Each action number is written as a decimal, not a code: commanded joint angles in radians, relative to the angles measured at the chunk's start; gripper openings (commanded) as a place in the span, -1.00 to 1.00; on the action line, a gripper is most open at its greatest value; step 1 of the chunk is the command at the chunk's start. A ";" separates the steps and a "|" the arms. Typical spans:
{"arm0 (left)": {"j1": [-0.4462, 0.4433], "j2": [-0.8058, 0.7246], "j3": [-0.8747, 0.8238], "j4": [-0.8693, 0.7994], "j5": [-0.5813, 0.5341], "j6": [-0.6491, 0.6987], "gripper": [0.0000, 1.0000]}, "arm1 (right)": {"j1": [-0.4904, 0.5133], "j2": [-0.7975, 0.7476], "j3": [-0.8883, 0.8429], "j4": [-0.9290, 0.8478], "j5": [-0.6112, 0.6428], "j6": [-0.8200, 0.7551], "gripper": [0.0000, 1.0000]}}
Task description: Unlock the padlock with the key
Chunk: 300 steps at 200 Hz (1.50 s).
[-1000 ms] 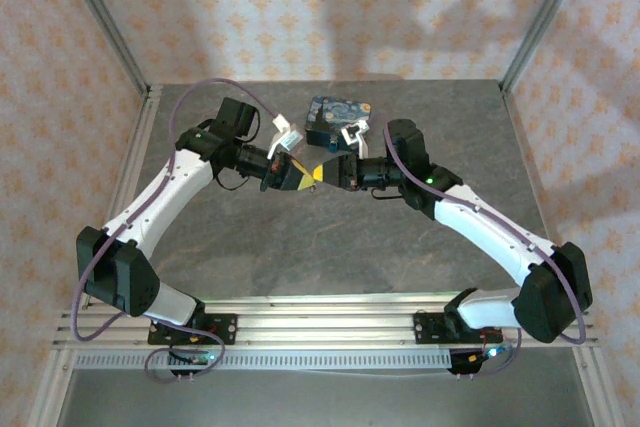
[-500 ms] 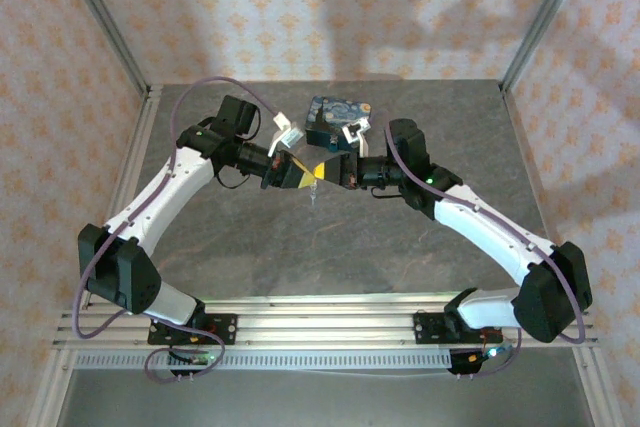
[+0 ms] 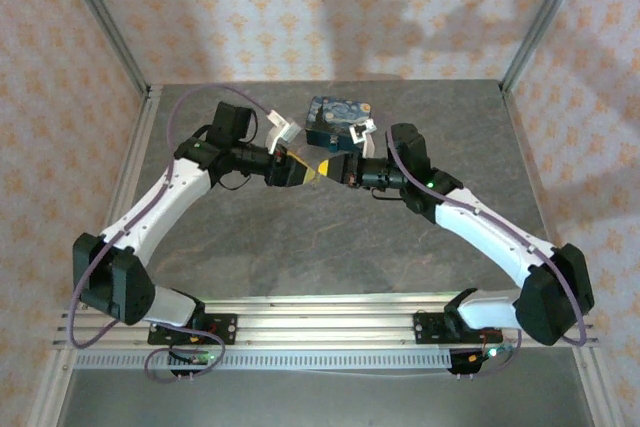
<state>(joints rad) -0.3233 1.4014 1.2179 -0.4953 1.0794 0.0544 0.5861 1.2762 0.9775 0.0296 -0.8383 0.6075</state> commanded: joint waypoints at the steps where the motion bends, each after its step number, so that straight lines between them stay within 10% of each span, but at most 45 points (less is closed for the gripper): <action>1: 0.027 -0.091 -0.078 0.235 -0.135 -0.244 -0.04 | -0.013 -0.062 0.027 -0.049 0.082 -0.093 -1.00; 64: 0.058 -0.272 -0.391 0.823 -0.215 -0.767 0.05 | -0.045 -0.008 0.150 -0.091 -0.038 -0.253 -1.00; 300: -0.067 -0.209 -0.396 0.969 -0.074 -0.791 -0.26 | -0.046 0.047 0.194 0.096 -0.172 -0.143 -1.00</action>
<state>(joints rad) -0.3866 1.1912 0.8238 0.4248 0.9642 -0.7326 0.5415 1.3399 1.1488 0.0700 -0.9955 0.4599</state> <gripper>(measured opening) 0.384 0.059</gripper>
